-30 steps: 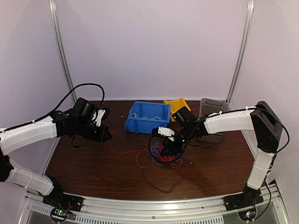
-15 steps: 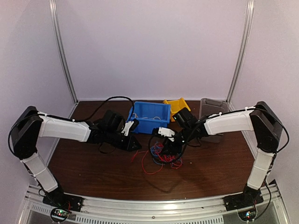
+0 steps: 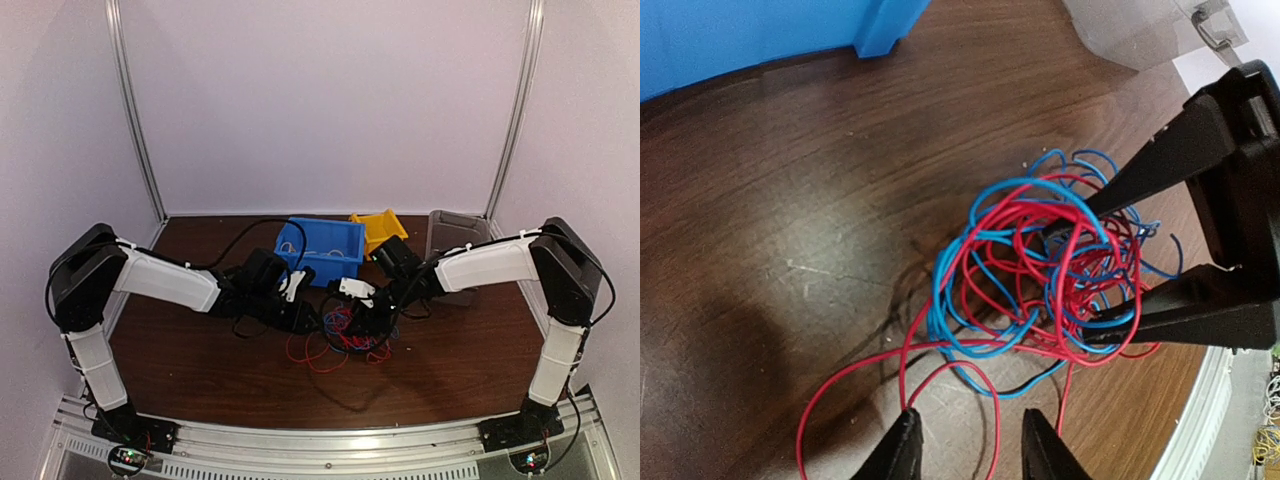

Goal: Untangle the cables

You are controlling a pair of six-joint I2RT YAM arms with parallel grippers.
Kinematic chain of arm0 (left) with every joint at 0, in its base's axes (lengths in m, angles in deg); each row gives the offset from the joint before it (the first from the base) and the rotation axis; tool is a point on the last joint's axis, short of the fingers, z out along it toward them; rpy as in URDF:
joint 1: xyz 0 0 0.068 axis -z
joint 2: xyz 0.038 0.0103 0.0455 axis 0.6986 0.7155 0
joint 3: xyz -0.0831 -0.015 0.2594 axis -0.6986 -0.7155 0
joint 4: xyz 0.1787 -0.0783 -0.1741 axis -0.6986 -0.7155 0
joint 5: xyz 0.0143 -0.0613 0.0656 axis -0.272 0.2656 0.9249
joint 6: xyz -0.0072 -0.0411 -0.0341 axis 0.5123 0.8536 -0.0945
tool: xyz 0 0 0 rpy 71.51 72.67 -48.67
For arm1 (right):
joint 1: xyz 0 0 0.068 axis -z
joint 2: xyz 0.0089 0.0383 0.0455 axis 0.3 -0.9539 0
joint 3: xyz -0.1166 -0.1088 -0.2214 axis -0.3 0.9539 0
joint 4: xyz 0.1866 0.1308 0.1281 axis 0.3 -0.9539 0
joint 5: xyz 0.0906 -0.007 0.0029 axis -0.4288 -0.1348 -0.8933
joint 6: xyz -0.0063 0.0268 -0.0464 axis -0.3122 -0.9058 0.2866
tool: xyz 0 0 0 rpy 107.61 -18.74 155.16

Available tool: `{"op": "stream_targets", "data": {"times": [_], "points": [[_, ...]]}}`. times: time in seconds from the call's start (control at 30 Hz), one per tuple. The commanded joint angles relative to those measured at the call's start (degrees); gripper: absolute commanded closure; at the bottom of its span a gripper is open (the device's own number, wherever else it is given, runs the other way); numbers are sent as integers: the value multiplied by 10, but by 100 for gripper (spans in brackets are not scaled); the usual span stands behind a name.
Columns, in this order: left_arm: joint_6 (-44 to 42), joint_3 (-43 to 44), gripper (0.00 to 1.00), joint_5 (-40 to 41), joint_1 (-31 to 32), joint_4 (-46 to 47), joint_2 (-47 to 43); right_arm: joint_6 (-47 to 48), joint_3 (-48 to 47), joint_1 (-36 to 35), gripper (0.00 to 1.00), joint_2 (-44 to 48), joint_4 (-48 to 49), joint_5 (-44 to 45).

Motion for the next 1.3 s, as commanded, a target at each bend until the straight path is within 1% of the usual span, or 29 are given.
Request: {"op": "stream_targets", "data": {"times": [0.0, 0.07, 0.27, 0.33, 0.43, 0.5, 0.63, 0.73, 0.83, 1.0, 1.1, 1.27], "points": [[13, -9, 64, 23, -2, 28, 17, -5, 11, 1, 53, -1, 9, -2], [12, -8, 65, 13, -2, 32, 27, -6, 11, 2, 53, -2, 10, -1], [10, -6, 65, 26, -1, 29, 45, -8, 12, 3, 53, -1, 9, -3], [9, -8, 66, 27, -1, 32, 49, -9, 13, 4, 53, -1, 9, -4], [9, -12, 74, 17, -1, 46, 55, -11, 13, 4, 53, -2, 10, -4], [11, -12, 81, 9, -1, 57, 58, -12, 13, 5, 53, -3, 10, -4], [9, -5, 99, 4, -1, 65, 67, -13, 14, 7, 53, -7, 12, -2], [7, -8, 100, 24, -1, 55, 53, -12, 17, 10, 53, -10, 12, 1], [-8, -18, 100, 61, -2, 26, 5, -14, 19, 16, 53, -17, 12, 8], [-50, -17, 100, 182, -3, -95, -131, -20, 15, 22, 53, -29, 13, 27], [-61, -17, 100, 255, -11, -151, -215, -23, 8, 21, 53, -36, 9, 33], [-70, -14, 100, 330, -33, -214, -333, -24, -1, 22, 58, -45, 1, 37]]}}
